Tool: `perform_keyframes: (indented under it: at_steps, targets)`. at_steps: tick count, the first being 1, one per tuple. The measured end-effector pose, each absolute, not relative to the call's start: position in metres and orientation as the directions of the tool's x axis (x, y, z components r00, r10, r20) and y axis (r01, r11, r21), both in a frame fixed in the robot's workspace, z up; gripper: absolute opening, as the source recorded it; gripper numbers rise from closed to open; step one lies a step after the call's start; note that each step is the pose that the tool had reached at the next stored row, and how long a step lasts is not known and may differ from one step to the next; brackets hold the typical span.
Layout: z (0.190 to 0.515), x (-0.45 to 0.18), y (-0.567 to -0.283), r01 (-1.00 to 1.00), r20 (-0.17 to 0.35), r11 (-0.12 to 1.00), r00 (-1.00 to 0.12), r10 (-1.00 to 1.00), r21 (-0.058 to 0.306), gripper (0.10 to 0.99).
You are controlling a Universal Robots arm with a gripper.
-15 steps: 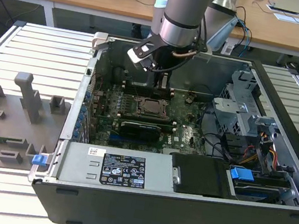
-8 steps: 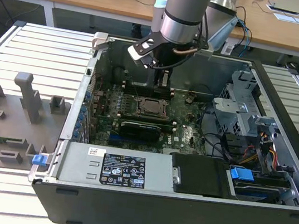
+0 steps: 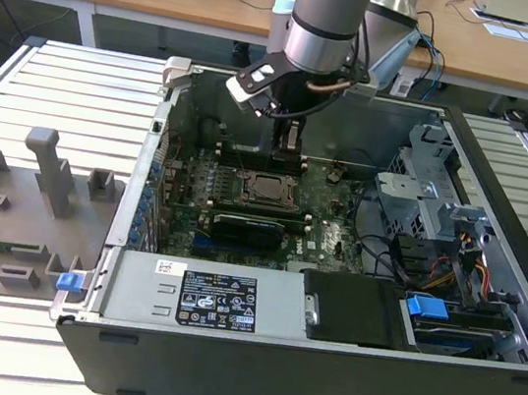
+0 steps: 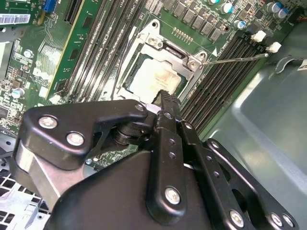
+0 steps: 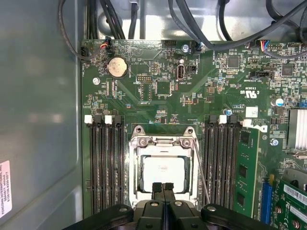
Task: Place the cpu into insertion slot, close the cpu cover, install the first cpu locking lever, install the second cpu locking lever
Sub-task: 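Close the cpu cover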
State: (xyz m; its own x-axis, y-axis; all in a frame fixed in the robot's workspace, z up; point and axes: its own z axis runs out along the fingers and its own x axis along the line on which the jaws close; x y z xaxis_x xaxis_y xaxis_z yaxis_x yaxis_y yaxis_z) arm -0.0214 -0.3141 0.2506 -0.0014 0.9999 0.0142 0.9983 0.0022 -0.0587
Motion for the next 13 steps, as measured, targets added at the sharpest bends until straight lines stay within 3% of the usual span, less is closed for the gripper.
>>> perform_keyframes:
  at_steps: [13]
  targets:
    - [0.265, -0.021, -0.314, 0.998, 0.014, 0.002, -0.001, 1.000, -0.059, 0.106]
